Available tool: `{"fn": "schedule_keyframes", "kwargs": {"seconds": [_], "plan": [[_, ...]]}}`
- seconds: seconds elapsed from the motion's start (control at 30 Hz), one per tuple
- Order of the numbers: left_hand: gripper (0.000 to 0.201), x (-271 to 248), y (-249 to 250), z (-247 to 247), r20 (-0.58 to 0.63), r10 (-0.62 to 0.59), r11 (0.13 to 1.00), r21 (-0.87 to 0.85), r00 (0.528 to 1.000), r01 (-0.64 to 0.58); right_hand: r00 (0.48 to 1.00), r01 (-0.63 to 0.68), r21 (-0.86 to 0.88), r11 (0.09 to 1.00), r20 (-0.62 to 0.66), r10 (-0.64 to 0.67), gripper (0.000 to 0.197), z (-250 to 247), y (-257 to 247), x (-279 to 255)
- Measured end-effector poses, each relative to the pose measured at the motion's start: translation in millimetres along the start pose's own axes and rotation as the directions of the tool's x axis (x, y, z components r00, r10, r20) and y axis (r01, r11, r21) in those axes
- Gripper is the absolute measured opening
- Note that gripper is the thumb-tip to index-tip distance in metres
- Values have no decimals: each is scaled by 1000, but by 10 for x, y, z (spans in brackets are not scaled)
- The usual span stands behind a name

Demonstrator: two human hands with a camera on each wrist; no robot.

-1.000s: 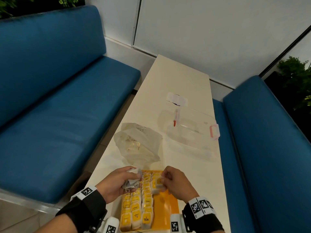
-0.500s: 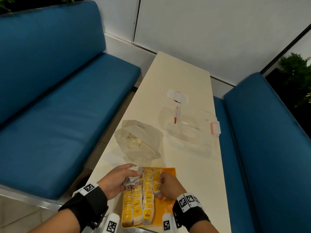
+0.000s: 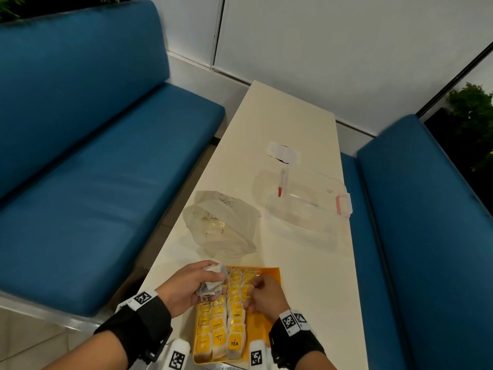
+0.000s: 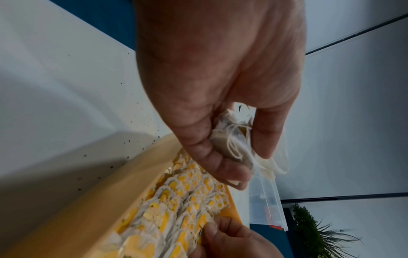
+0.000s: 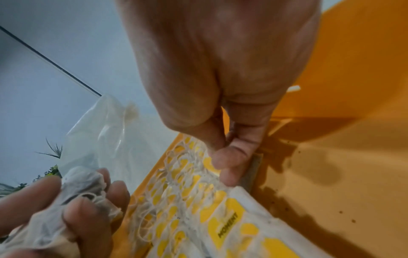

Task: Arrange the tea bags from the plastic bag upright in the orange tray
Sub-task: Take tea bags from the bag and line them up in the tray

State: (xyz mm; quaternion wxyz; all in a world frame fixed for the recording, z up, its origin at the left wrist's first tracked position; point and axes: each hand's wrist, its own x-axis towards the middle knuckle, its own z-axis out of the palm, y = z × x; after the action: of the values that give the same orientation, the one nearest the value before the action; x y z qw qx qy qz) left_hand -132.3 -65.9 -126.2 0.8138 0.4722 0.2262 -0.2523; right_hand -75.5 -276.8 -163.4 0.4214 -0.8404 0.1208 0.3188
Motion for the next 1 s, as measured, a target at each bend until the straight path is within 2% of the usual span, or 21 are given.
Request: {"fn": "schedule_keyframes", "kwargs": {"seconds": [0.17, 0.27, 0.33, 0.37, 0.43, 0.5, 0.57, 0.63, 0.7, 0.87, 1.0], "plan": [[38, -16, 20, 6, 25, -7, 1000, -27, 1000, 8, 999, -1, -73, 997, -45, -2, 12, 32, -16, -30], [50, -4, 40, -6, 28, -53, 994, -92, 998, 56, 993, 39, -311, 950, -93, -72, 21, -17, -119, -122], [56, 26, 51, -16, 13, -90, 988, -128, 996, 91, 965, 143, -430, 892, -138, -222, 26, -56, -230, -223], [55, 44, 54, -12, -1, -102, 985, -143, 995, 101, 934, 234, -433, 870, -149, -325, 25, -72, -301, -296], [49, 63, 66, 31, -19, -110, 979, -176, 994, 105, 859, 443, -323, 837, -114, -499, 17, -61, -439, -448], [43, 79, 72, 80, -16, -105, 976, -194, 994, 100, 821, 552, -196, 810, -40, -569, 16, -13, -534, -576], [40, 105, 76, 121, -9, -81, 981, -178, 997, 78, 822, 561, -164, 811, 0, -569, 27, 25, -589, -644], [33, 124, 81, 167, -3, -35, 991, -129, 999, 35, 842, 525, -187, 830, -26, -539, 35, 42, -615, -644], [27, 137, 80, 205, 13, 4, 998, -69, 1000, -3, 852, 500, -187, 845, -68, -519, 30, 41, -603, -589], [23, 149, 112, 229, 16, 8, 1000, -24, 1000, -8, 813, 527, -207, 825, -159, -559, 5, 4, -577, -519], [24, 133, 102, 202, -33, -30, 998, -61, 999, 28, 799, 511, -215, 832, -237, -552, 7, -91, -548, -473]]}}
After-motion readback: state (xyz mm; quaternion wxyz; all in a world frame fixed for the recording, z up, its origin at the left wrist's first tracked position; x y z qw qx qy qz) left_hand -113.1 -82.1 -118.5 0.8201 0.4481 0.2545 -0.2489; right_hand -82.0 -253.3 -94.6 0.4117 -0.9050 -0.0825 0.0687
